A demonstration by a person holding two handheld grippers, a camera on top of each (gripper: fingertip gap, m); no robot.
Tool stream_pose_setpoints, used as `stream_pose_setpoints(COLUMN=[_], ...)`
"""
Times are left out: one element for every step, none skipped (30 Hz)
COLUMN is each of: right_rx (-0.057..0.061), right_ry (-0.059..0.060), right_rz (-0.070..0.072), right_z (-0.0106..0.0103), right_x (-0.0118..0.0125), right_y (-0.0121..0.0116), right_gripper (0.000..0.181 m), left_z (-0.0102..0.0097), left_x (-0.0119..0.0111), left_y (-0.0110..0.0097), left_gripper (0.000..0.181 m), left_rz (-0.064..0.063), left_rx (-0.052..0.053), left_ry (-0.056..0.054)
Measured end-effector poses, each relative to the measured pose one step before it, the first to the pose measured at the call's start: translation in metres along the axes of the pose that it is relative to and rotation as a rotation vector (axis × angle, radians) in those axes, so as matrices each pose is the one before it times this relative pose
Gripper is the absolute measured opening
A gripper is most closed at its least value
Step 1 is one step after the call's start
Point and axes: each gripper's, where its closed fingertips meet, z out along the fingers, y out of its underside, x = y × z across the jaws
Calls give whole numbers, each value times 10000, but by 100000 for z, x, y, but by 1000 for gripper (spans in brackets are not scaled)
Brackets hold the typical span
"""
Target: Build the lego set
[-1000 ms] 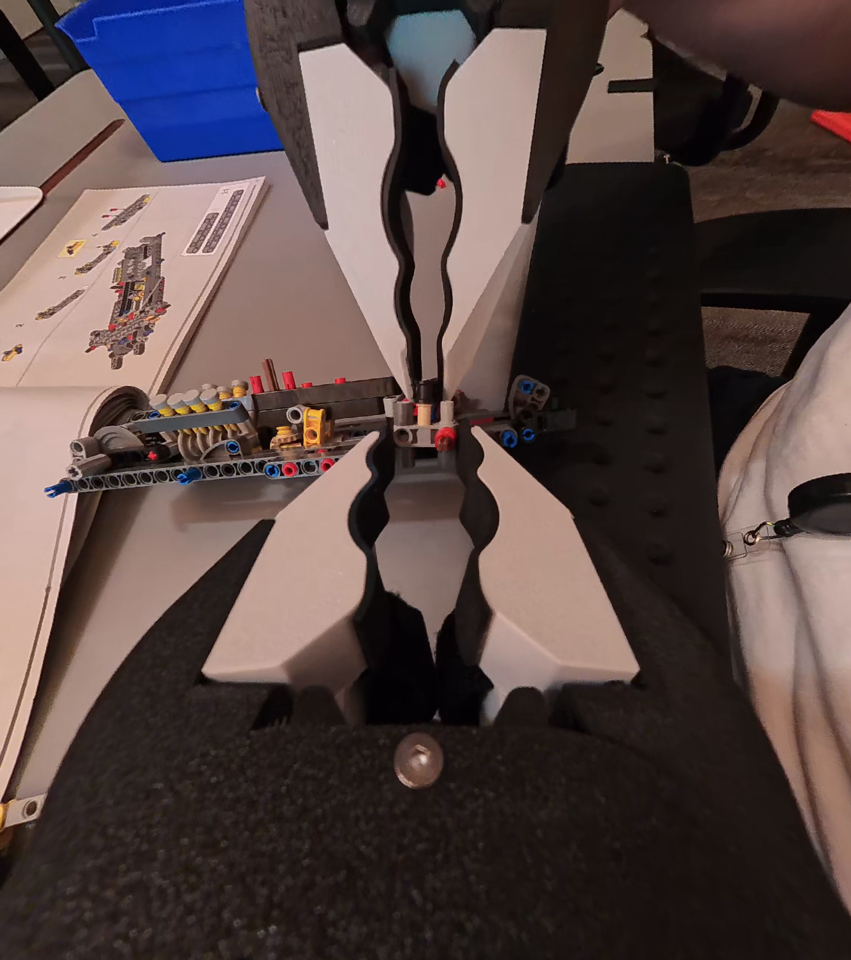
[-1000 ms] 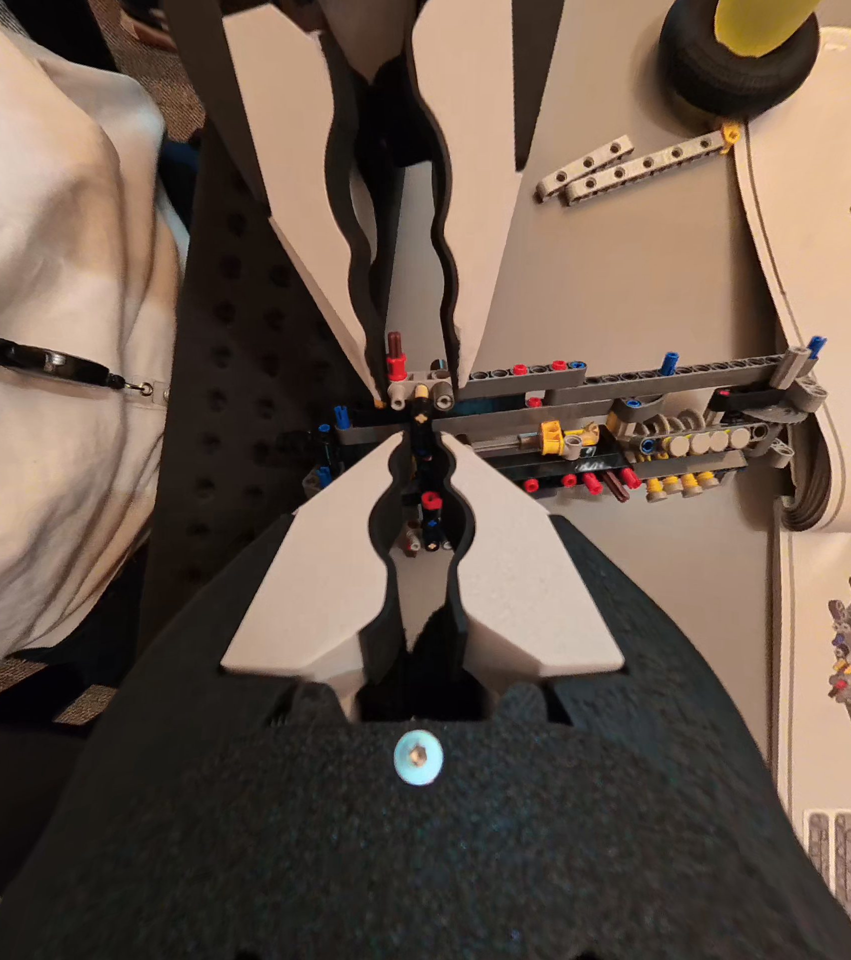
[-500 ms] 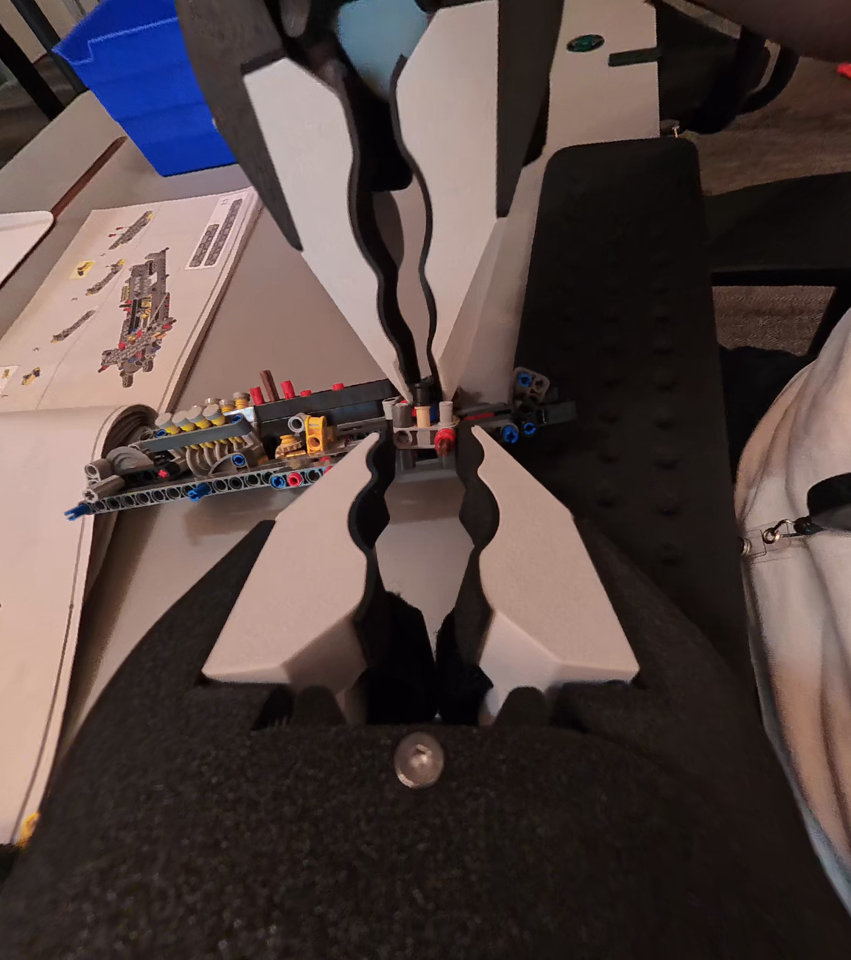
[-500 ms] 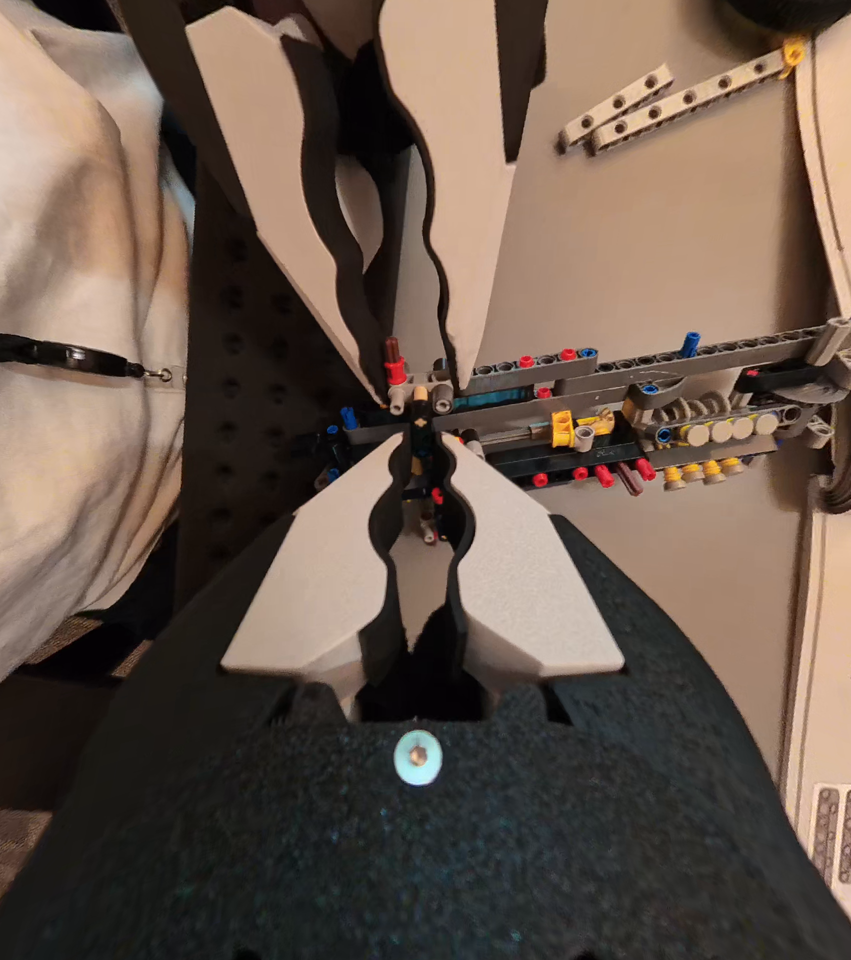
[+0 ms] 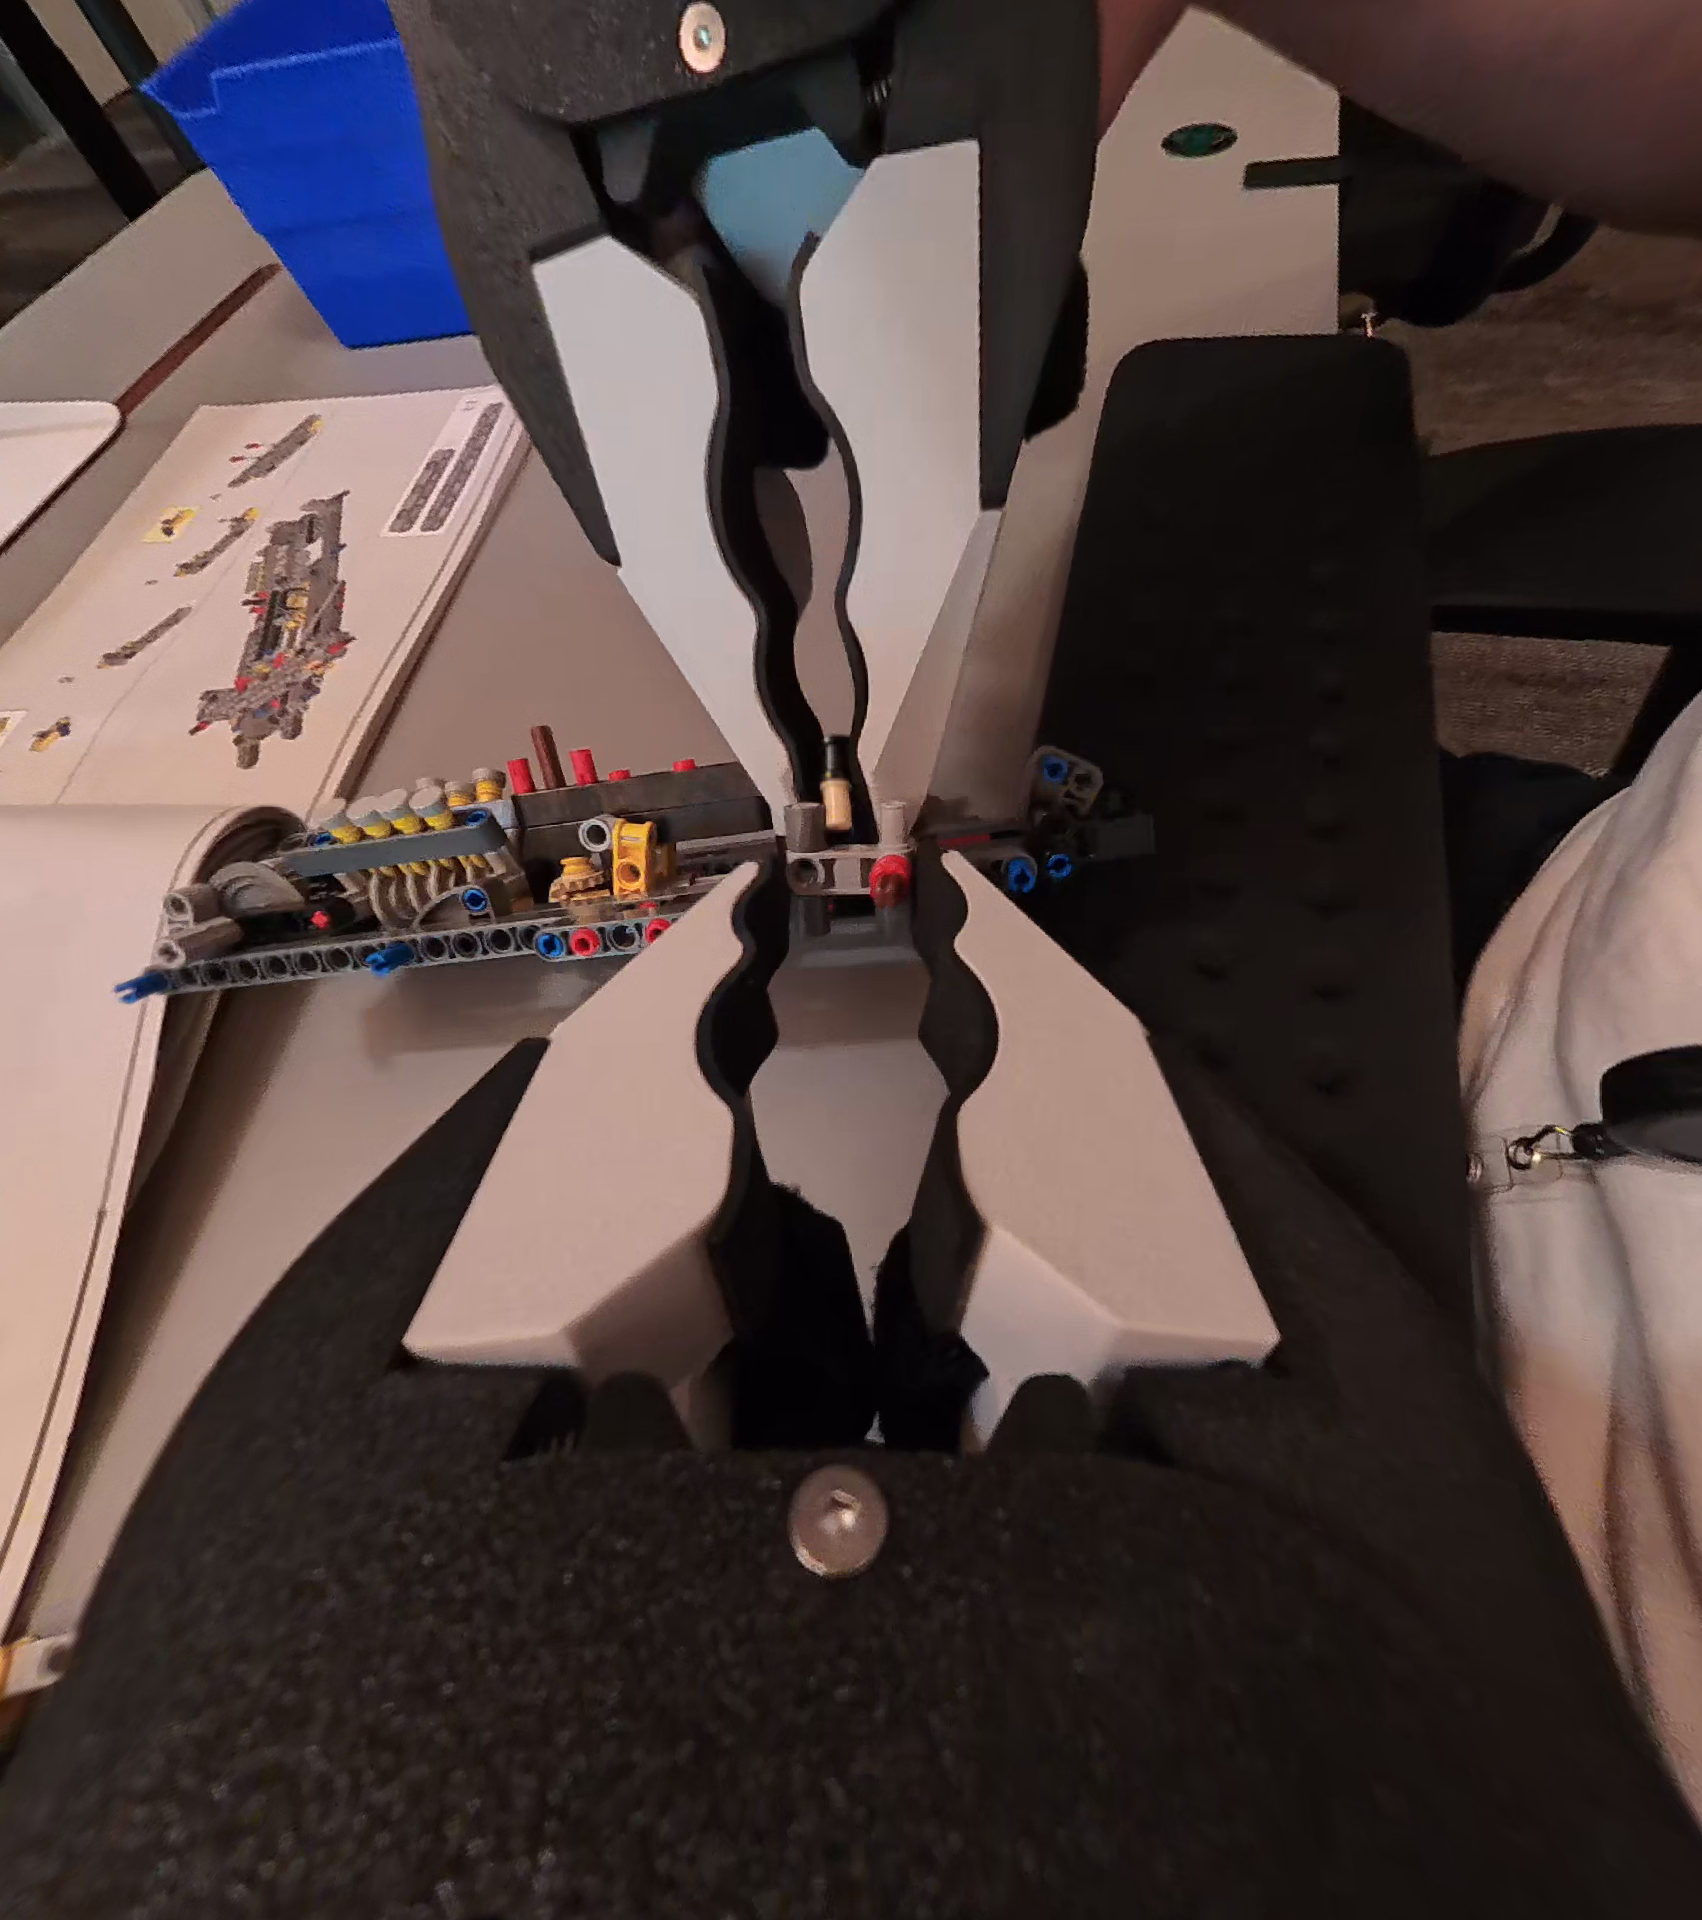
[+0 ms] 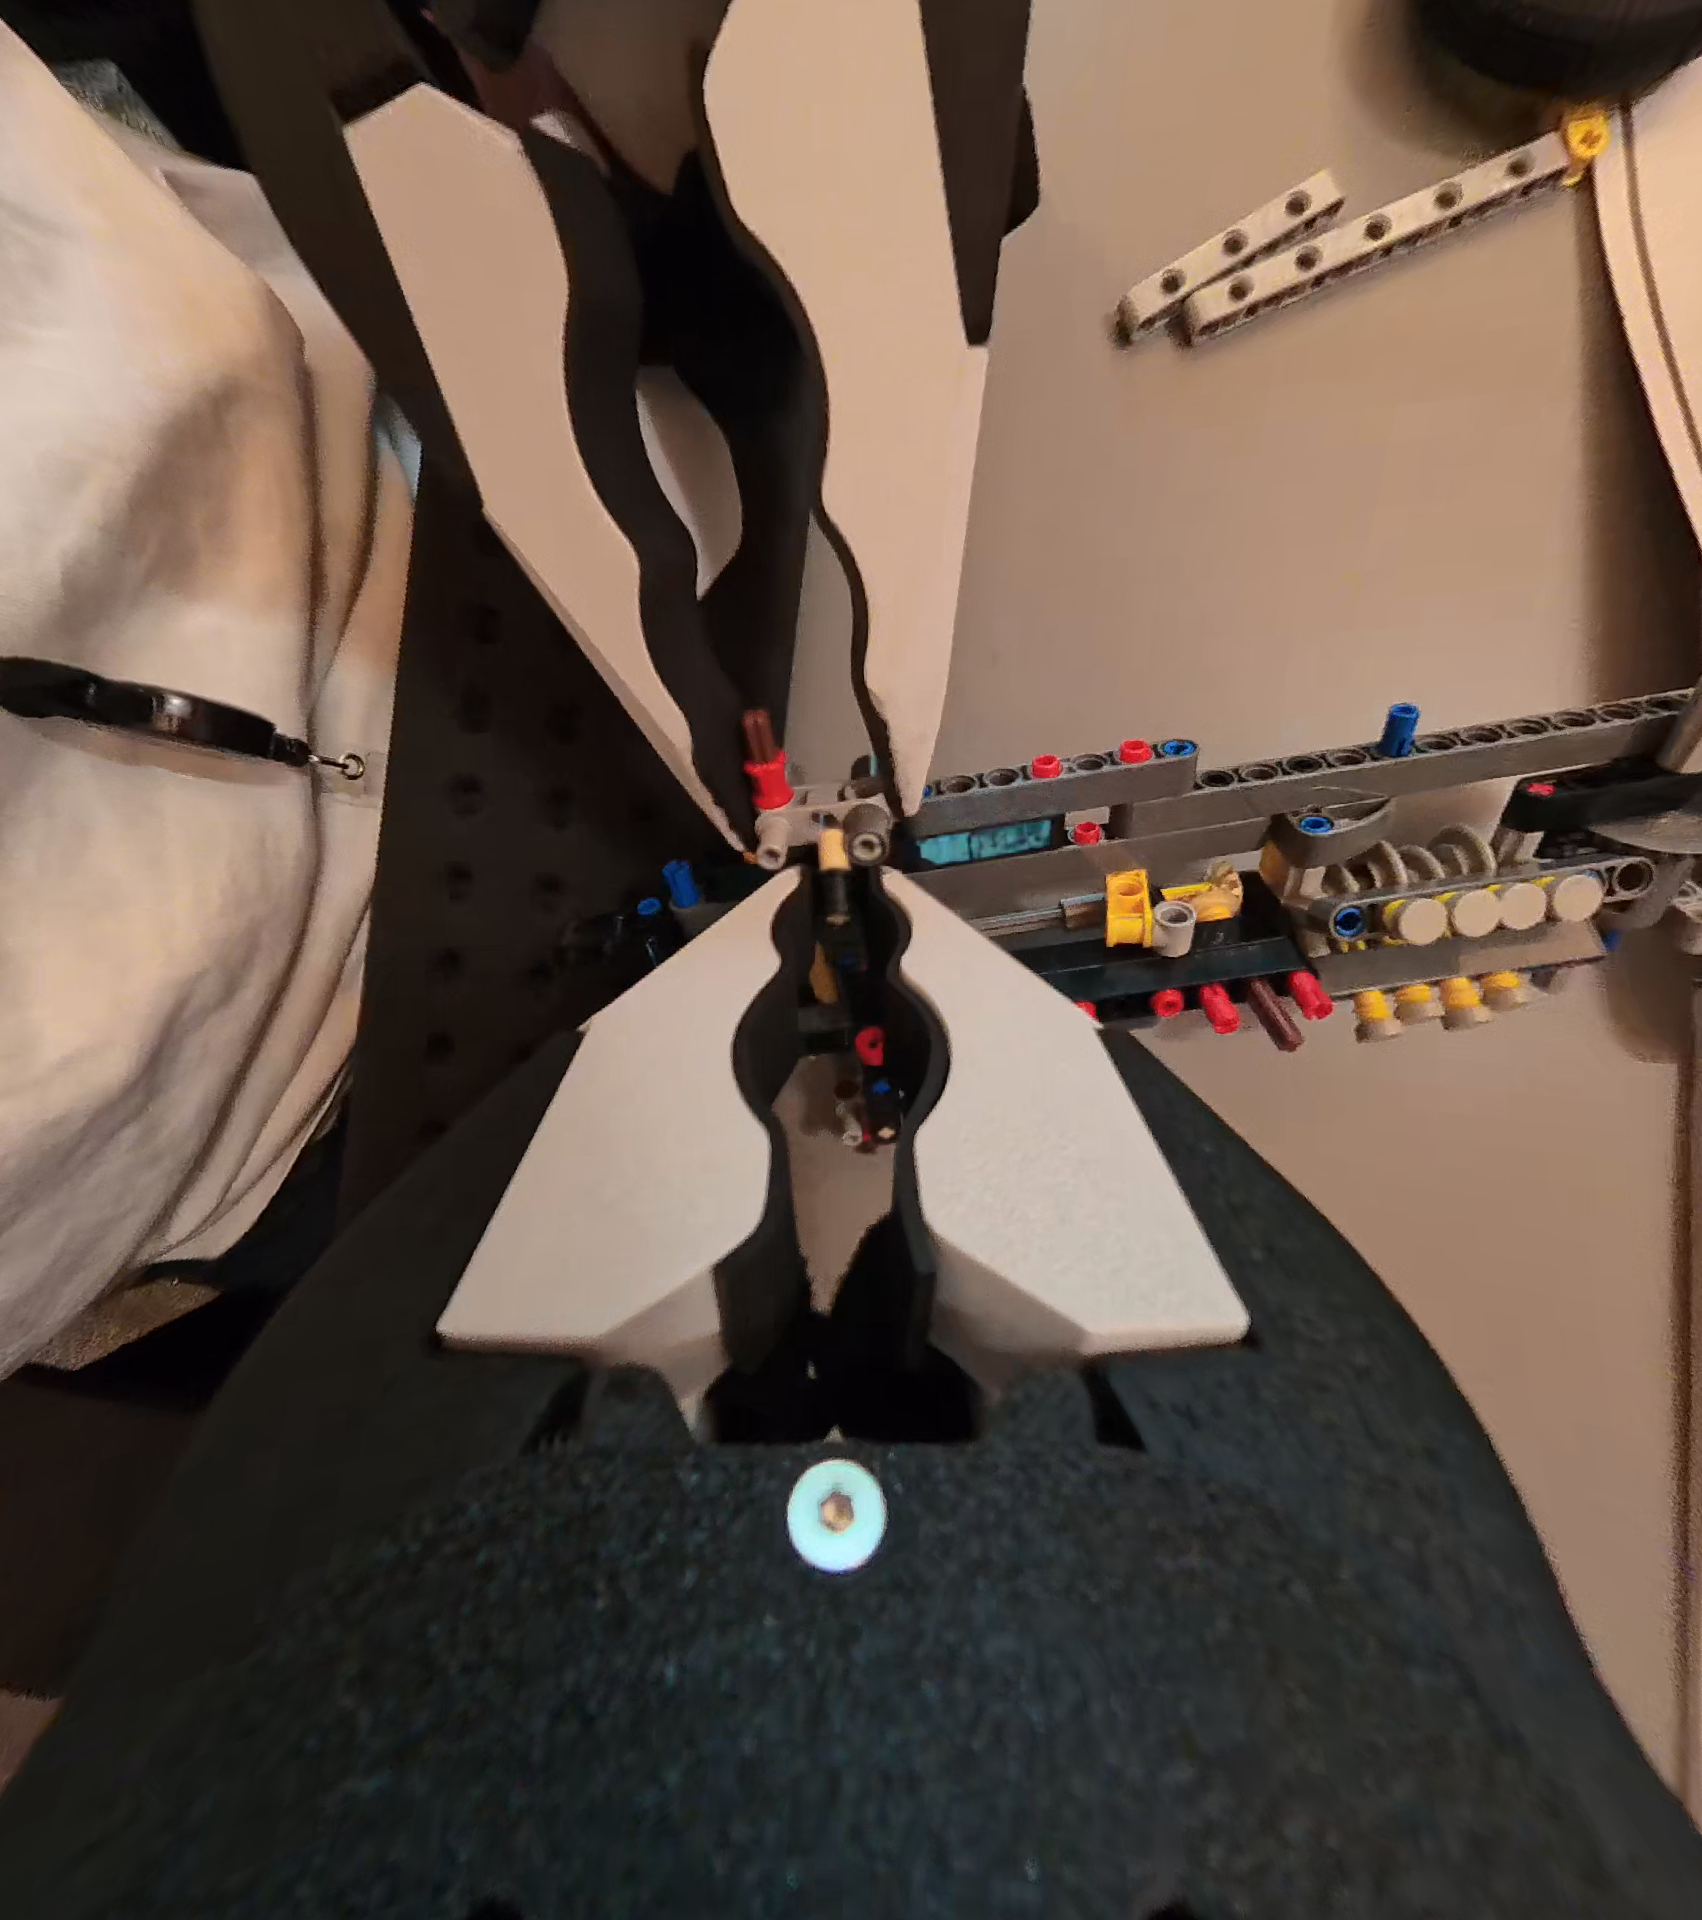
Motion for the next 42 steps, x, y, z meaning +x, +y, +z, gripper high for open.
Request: stream_pose_setpoints(right_rx=[225, 154, 161, 179, 150, 116, 58, 87, 157, 165, 131, 101, 118, 168, 183, 189, 162, 160, 158, 133, 139, 145, 144, 114, 112, 207, 298, 274, 244, 241, 225, 179, 104, 29, 5, 0, 18, 77, 30, 17, 39, 10], right_ry=[82, 68, 34, 59, 79, 80, 94, 104, 37, 30, 30, 10, 80, 99, 69, 12, -24, 69, 97, 49, 49, 39, -21, -78, -30, 44, 24, -23, -30, -90, -63, 3, 10, 3, 2, -28, -61, -85, -68, -1, 10, -2], right_rz=[-17, -31, 1, 2, -7, 16, 9, -16, -2, -20, -5, 2, -14, 7, 55, 100, 91, 43, 10, 10, 13, 24, 101, 147, 84, -4, 27, 113, 169, 177, 123, 92, 80, 66, 53, 33, 40, 84, 71, 25, 12, 28], right_z=[-72, -48, -7, -34, -32, -8, -15, -66, -78, -76, -66, -94, -183, -222, -228, -173, -108, -131, -159, -142, -175, -219, -214, -185, -198, -230, -217, -238, -253, -236, -229, -167, -80, -10, 45, 72, 46, 21, 20, 16, 15, 1], right_x=[81, 47, -37, -14, 36, 35, 76, 84, -27, -25, -22, -38, 52, 70, 31, -31, -79, 35, 61, -15, 25, 51, 23, -41, 22, 90, 50, 21, 62, -21, 16, 122, 148, 125, 115, 56, 6, 12, 26, 81, 79, 63], right_y=[-18, 38, 23, -23, -5, 55, 121, 57, -19, -32, -2, -1, -52, -94, -80, -54, 7, 13, 35, 86, 61, 56, 64, 105, 102, 54, 69, 98, 83, 43, 42, 45, 81, 115, 115, 134, 82, -17, 36, 9, -42, -19], right_gripper=[7, 7, 7, 7, 7, 7, 7, 7, 7, 7, 7, 7, 7, 7, 7, 7, 7, 7, 7, 7, 7, 7, 6, 6, 7, 7, 7, 7, 7, 7, 6, 6, 6, 6, 6, 6, 7, 7, 7, 6, 6, 6], left_z=[35, 37, 14, 7, 5, -3, -8, 16, 1, -10, 8, 8, -18, -30, -34, -2, 50, 75, 124, 131, 152, 144, 144, 165, 170, 165, 177, 203, 200, 196, 168, 163, 147, 122, 83, 27, -29, -87, -147, -185, -203, -183], left_x=[-103, -41, -27, -33, -22, -23, -56, -15, -7, -5, 33, 22, -48, -93, -74, 0, 43, -14, -8, 23, 6, -37, -9, 36, -8, -81, -66, -23, -11, 81, 29, -49, -40, -43, -58, -56, -81, -77, 15, -36, -118, -90], left_y=[-58, -7, 3, -30, -9, 30, 15, 20, -59, -116, -91, -90, -186, -253, -261, -226, -166, -184, -189, -159, -191, -213, -211, -171, -176, -208, -203, -173, -188, -218, -195, -70, 97, 220, 262, 234, 169, 121, 117, 117, 202, 313], left_gripper=[22, 22, 22, 22, 22, 22, 22, 22, 22, 22, 22, 22, 22, 22, 22, 22, 22, 22, 22, 22, 22, 22, 22, 22, 22, 22, 22, 23, 23, 23, 23, 23, 23, 23, 23, 24, 27, 29, 29, 30, 30, 30], left_rz=[50, -10, -20, 14, 12, -13, -17, -21, -7, 18, 15, 18, 31, 21, 3, 1, 35, 92, 126, 121, 88, 39, -3, -22, -12, 14, 8, -56, -118, -132, -129, -120, -93, -29, -3, -28, -82, -136, -176, -194, -182, -193], left_rx=[-14, -52, -56, -15, -10, -29, -20, -40, -13, 8, -17, -27, 27, 40, 12, -26, -79, -65, -65, -92, -73, -50, -48, -69, -64, -21, -22, -30, 18, 88, 107, 54, -39, -95, -92, -45, 20, 69, 92, 103, 71, 24], left_ry=[-72, -1, 30, 9, 24, 26, 14, 42, 40, 21, 44, 52, 11, 15, 62, 138, 161, 90, 73, 91, 79, 66, 93, 126, 75, 5, 17, 47, 45, 86, 26, -39, -55, -77, -114, -127, -138, -113, -39, -65, -105, -80])
